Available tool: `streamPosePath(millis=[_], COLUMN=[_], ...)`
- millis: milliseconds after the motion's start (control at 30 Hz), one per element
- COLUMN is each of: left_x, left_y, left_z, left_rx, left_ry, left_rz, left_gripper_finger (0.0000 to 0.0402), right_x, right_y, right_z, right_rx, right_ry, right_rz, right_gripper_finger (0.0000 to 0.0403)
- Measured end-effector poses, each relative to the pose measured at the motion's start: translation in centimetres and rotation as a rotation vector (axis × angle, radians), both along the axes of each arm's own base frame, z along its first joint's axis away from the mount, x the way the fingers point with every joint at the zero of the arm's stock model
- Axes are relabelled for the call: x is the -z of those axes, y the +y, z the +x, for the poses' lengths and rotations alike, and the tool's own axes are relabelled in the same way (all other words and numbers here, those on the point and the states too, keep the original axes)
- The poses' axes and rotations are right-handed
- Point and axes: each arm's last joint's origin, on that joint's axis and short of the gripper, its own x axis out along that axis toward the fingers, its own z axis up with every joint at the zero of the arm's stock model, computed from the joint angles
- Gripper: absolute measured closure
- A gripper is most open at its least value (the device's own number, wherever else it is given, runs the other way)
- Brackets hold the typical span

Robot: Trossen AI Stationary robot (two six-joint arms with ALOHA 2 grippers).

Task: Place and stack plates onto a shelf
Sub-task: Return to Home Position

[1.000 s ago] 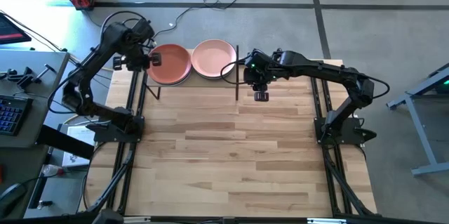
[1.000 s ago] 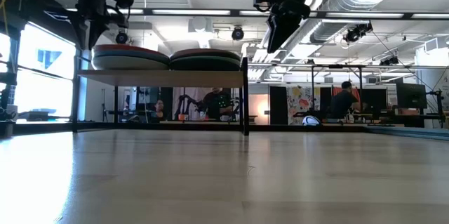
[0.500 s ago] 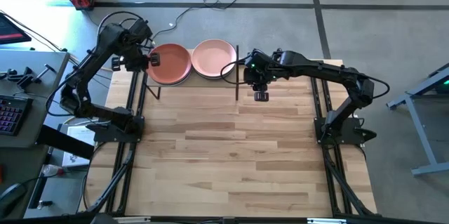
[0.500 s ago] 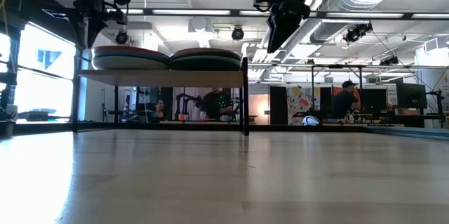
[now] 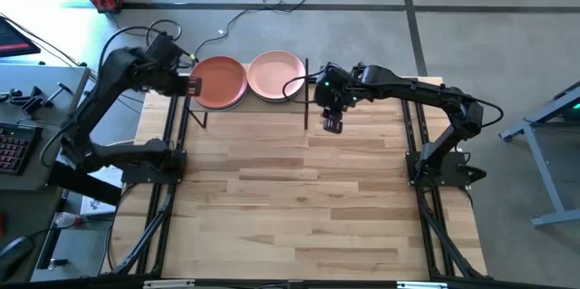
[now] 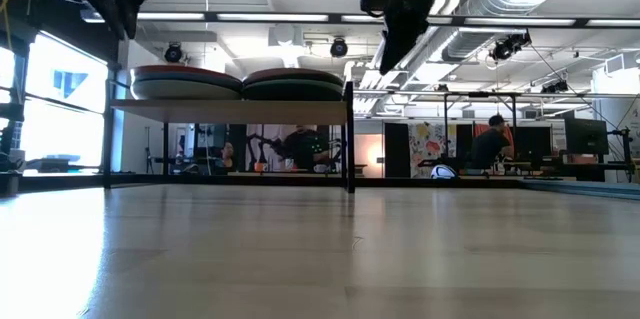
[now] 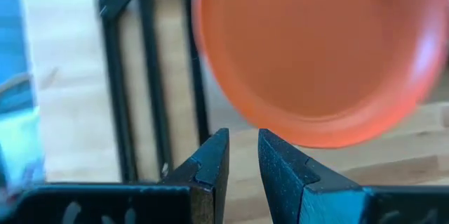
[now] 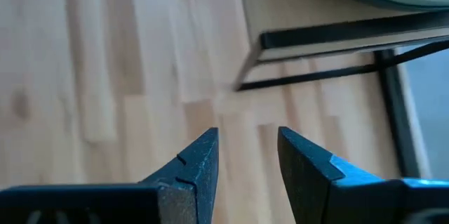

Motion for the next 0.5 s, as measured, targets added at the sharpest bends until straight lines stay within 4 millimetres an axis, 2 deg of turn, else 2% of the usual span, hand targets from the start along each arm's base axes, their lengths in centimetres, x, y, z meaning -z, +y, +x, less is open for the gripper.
streamPosePath(millis=[233,400,500], left_x=[1.4,2.9,4.1], left_y=[-2.9,-4.5,-5.2], left_z=[0.4,0.7,0.9], left_rx=[0.269,0.465,0.588], left_ry=[-0.187,-0.398,-0.454], left_rz=[0.216,0.379,0.476], left_gripper_finger=[0.0335,0.0335,0.0335], right_x=[-0.4,-1.0,-1.8], right_y=[0.7,3.1,5.1], right_z=[0.9,2.5,3.8], right_rx=[0.146,0.169,0.147], right_ry=[-0.122,-0.239,-0.349], right_rz=[0.156,0.208,0.173], right_gripper_finger=[0.0279,0.0279,0.0279])
